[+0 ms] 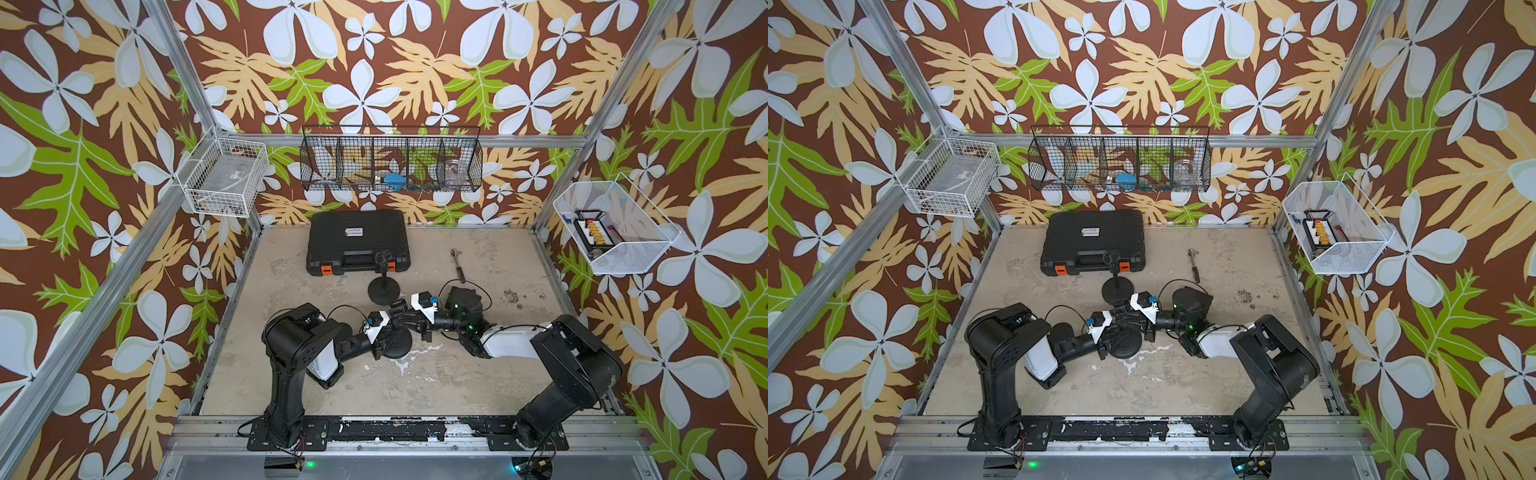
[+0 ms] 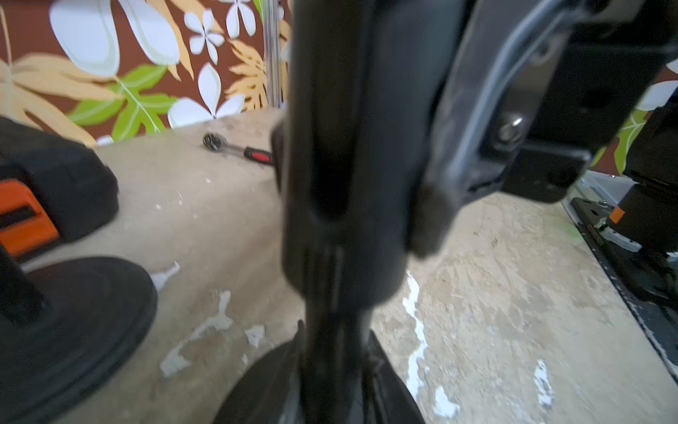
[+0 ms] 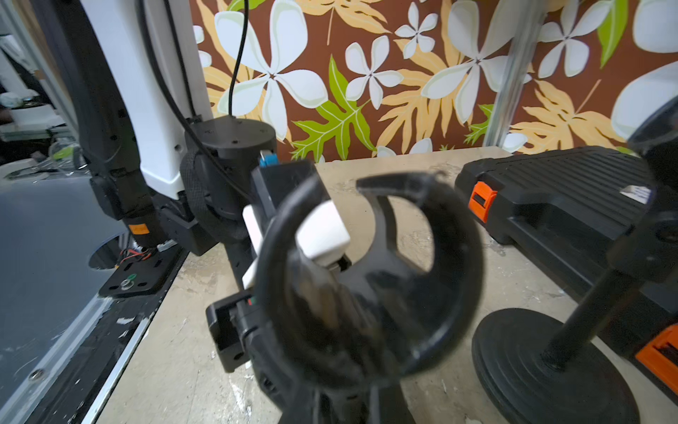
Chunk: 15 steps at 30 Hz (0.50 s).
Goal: Assemble a microphone stand
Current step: Screw the microphone stand pole into the microphone stand base.
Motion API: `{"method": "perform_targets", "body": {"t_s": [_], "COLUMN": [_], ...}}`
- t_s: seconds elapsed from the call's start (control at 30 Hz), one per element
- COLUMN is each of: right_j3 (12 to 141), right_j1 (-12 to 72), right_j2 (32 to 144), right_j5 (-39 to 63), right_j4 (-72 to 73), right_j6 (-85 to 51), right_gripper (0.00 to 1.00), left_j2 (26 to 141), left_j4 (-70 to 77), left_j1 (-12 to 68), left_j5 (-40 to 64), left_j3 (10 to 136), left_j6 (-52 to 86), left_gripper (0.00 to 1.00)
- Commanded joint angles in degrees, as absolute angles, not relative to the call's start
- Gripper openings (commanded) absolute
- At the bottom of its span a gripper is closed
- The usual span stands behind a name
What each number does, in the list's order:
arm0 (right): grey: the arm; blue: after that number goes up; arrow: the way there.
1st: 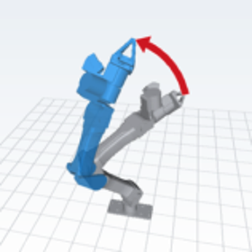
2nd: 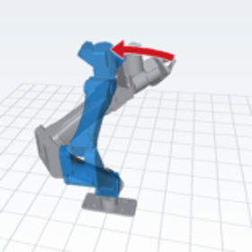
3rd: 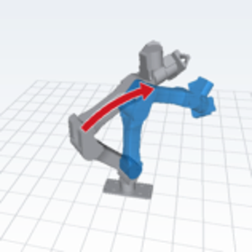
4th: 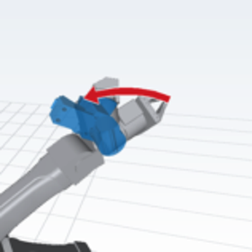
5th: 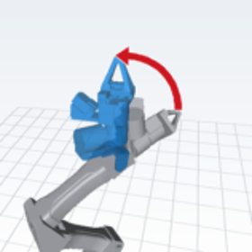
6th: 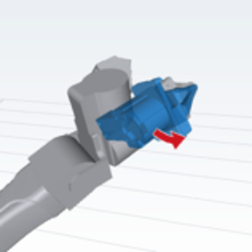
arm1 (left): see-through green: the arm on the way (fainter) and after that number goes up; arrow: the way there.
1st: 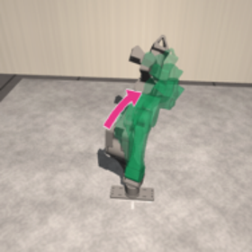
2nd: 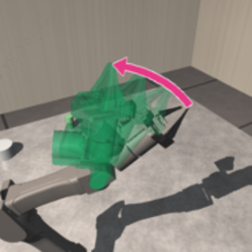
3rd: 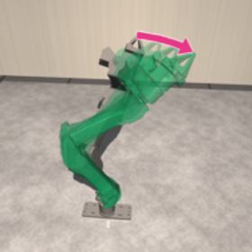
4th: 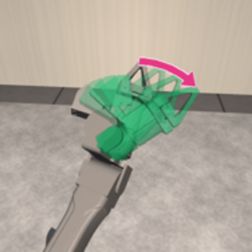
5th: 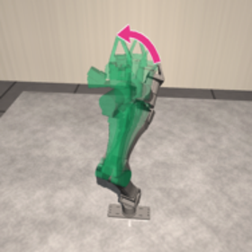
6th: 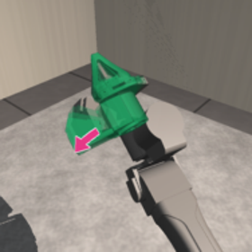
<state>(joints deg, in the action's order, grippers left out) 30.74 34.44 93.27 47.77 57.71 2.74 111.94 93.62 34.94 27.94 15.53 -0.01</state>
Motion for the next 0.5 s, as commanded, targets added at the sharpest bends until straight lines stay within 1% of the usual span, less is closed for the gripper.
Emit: {"method": "perform_targets", "body": {"t_s": [0.0,0.03,0.17,0.27,0.33,0.47], "right_j3": [26.5,24.9,20.5,19.5,20.1,21.7], "right_j1": [37.3,38.6,43.4,47.3,49.5,53.5], "right_j2": [91.9,91.4,90.4,90.2,90.6,91.5], "right_j5": [33.5,28.2,13.3,1.3,-5.0,-12.0], "right_j4": [60.3,61.6,65.9,65.2,63.2,60.6], "right_j6": [-0.4,-0.5,-3.9,-6.3,-7.9,-7.4], "right_gripper": [0.0,0.0,0.0,0.0,0.0,0.0], "left_j2": [110.6,110.1,109.5,109.3,109.2,108.9], "left_j4": [107.2,107.2,107.2,107.3,107.1,107.2], "left_j1": [35.0,35.0,35.0,35.0,35.0,35.0], "left_j5": [27.8,27.6,28.0,28.3,28.2,27.8], "left_j3": [15.0,14.9,15.4,15.8,15.8,15.9], "left_j6": [0.5,0.6,1.8,2.4,2.8,3.1], "left_gripper": [0.38,0.39,0.4,0.4,0.4,0.37]}}
